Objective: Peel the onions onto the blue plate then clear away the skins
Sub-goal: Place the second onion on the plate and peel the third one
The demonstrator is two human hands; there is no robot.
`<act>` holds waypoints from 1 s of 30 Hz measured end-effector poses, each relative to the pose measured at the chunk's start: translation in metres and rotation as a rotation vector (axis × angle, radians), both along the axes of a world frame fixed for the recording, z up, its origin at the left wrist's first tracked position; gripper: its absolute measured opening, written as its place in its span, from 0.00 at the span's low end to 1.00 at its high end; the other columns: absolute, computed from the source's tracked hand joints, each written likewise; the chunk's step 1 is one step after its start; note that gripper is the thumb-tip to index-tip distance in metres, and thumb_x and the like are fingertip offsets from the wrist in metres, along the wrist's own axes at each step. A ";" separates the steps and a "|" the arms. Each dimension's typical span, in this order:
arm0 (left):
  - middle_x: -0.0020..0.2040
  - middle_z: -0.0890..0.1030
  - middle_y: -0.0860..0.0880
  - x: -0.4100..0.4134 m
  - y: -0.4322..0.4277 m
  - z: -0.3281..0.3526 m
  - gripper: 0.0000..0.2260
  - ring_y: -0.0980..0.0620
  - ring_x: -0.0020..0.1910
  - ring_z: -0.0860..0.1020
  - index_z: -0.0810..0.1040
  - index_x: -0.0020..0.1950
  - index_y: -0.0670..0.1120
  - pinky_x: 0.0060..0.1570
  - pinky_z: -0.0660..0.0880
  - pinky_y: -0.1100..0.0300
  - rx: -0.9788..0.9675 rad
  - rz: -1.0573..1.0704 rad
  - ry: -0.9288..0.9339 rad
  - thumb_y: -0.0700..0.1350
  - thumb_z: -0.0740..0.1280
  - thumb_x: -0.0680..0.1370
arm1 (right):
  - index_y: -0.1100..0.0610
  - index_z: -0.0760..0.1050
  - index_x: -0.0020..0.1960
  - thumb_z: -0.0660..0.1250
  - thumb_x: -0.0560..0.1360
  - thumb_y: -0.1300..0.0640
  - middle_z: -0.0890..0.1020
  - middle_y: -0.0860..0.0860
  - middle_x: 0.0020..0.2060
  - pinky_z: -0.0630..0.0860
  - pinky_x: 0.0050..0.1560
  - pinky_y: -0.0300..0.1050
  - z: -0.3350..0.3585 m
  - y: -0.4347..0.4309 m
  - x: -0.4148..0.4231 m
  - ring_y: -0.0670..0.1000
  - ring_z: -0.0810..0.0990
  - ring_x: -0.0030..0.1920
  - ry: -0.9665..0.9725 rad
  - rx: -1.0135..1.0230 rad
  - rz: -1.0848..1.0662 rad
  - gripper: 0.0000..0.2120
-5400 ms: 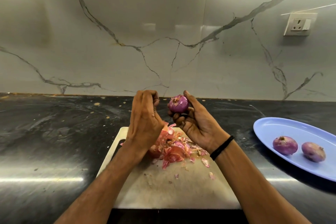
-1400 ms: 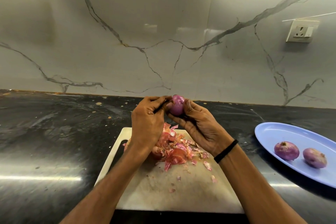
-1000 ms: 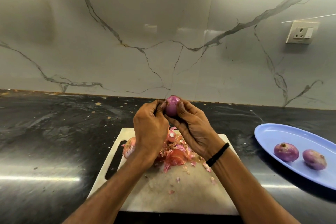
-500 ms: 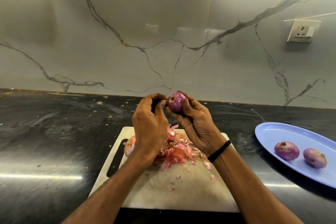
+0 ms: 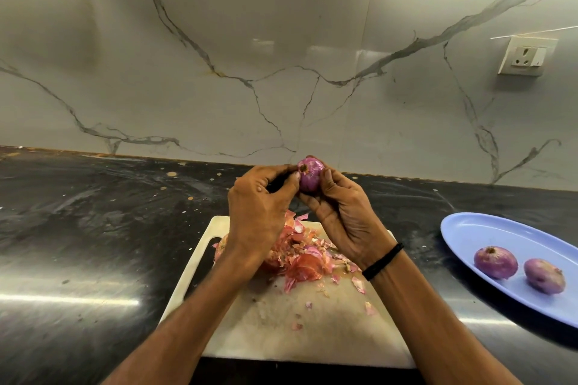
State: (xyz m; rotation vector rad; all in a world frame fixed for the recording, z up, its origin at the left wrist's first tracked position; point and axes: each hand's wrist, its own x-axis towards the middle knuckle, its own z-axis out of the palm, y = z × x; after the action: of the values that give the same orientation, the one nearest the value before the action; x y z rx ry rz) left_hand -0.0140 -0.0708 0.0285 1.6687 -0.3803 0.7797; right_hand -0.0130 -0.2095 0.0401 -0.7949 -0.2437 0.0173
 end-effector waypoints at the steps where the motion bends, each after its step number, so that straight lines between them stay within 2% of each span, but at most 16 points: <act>1: 0.50 0.83 0.55 0.000 0.001 0.000 0.11 0.66 0.49 0.81 0.83 0.58 0.47 0.50 0.76 0.73 0.015 0.014 -0.013 0.44 0.73 0.76 | 0.69 0.69 0.70 0.63 0.75 0.59 0.76 0.66 0.65 0.82 0.55 0.50 0.000 0.000 0.000 0.58 0.83 0.55 0.001 -0.013 0.000 0.26; 6: 0.48 0.84 0.54 0.000 0.007 0.000 0.10 0.63 0.46 0.82 0.84 0.57 0.46 0.48 0.77 0.72 0.069 0.042 -0.031 0.43 0.73 0.75 | 0.65 0.73 0.65 0.65 0.73 0.60 0.78 0.63 0.63 0.83 0.50 0.47 -0.002 0.000 -0.003 0.57 0.83 0.56 -0.017 -0.098 0.005 0.22; 9: 0.47 0.85 0.53 0.000 0.013 0.005 0.11 0.62 0.46 0.83 0.84 0.56 0.46 0.48 0.78 0.69 0.085 -0.054 0.009 0.44 0.74 0.74 | 0.66 0.74 0.65 0.64 0.74 0.61 0.78 0.64 0.63 0.83 0.50 0.49 -0.002 -0.003 -0.003 0.59 0.83 0.57 -0.013 -0.090 0.017 0.20; 12: 0.47 0.86 0.52 0.001 0.018 0.009 0.15 0.61 0.45 0.84 0.85 0.55 0.45 0.48 0.80 0.67 0.105 -0.113 0.047 0.50 0.73 0.71 | 0.67 0.74 0.64 0.63 0.74 0.61 0.78 0.65 0.63 0.83 0.50 0.50 -0.001 -0.006 -0.004 0.60 0.82 0.56 -0.016 -0.099 0.032 0.20; 14: 0.46 0.86 0.53 0.001 0.018 0.010 0.14 0.60 0.44 0.84 0.85 0.54 0.45 0.47 0.80 0.66 0.109 -0.119 0.069 0.49 0.73 0.71 | 0.67 0.74 0.64 0.64 0.74 0.61 0.78 0.65 0.63 0.83 0.50 0.50 -0.001 -0.007 -0.003 0.59 0.83 0.56 -0.013 -0.123 0.033 0.20; 19: 0.44 0.84 0.55 0.003 0.016 0.007 0.11 0.64 0.44 0.82 0.85 0.54 0.44 0.45 0.77 0.72 0.130 -0.069 0.072 0.43 0.75 0.73 | 0.67 0.72 0.66 0.64 0.75 0.61 0.77 0.65 0.64 0.82 0.55 0.53 -0.003 -0.006 -0.002 0.61 0.81 0.60 -0.007 -0.152 0.016 0.21; 22: 0.45 0.84 0.53 0.001 0.012 0.006 0.10 0.61 0.43 0.83 0.85 0.54 0.45 0.46 0.79 0.70 0.115 -0.038 0.058 0.43 0.75 0.73 | 0.68 0.72 0.67 0.65 0.74 0.61 0.77 0.65 0.65 0.82 0.54 0.52 -0.003 -0.005 -0.001 0.61 0.80 0.61 -0.001 -0.155 0.010 0.23; 25: 0.45 0.83 0.54 0.001 0.008 0.004 0.10 0.62 0.42 0.82 0.85 0.53 0.44 0.46 0.78 0.72 0.127 0.017 0.032 0.41 0.76 0.73 | 0.68 0.71 0.68 0.65 0.74 0.60 0.77 0.65 0.65 0.80 0.58 0.56 -0.007 -0.005 0.000 0.63 0.79 0.62 0.011 -0.168 0.003 0.24; 30: 0.43 0.83 0.55 0.002 0.007 0.001 0.08 0.64 0.40 0.81 0.86 0.51 0.44 0.45 0.76 0.75 0.167 0.057 0.002 0.42 0.76 0.72 | 0.67 0.72 0.68 0.65 0.74 0.60 0.77 0.66 0.63 0.79 0.59 0.57 -0.008 -0.003 -0.001 0.62 0.81 0.59 0.011 -0.180 0.013 0.23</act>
State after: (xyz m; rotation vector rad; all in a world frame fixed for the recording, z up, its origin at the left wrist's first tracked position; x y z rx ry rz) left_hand -0.0116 -0.0634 0.0299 1.8434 -0.4074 0.8057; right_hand -0.0139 -0.2127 0.0324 -0.9719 -0.2393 0.0567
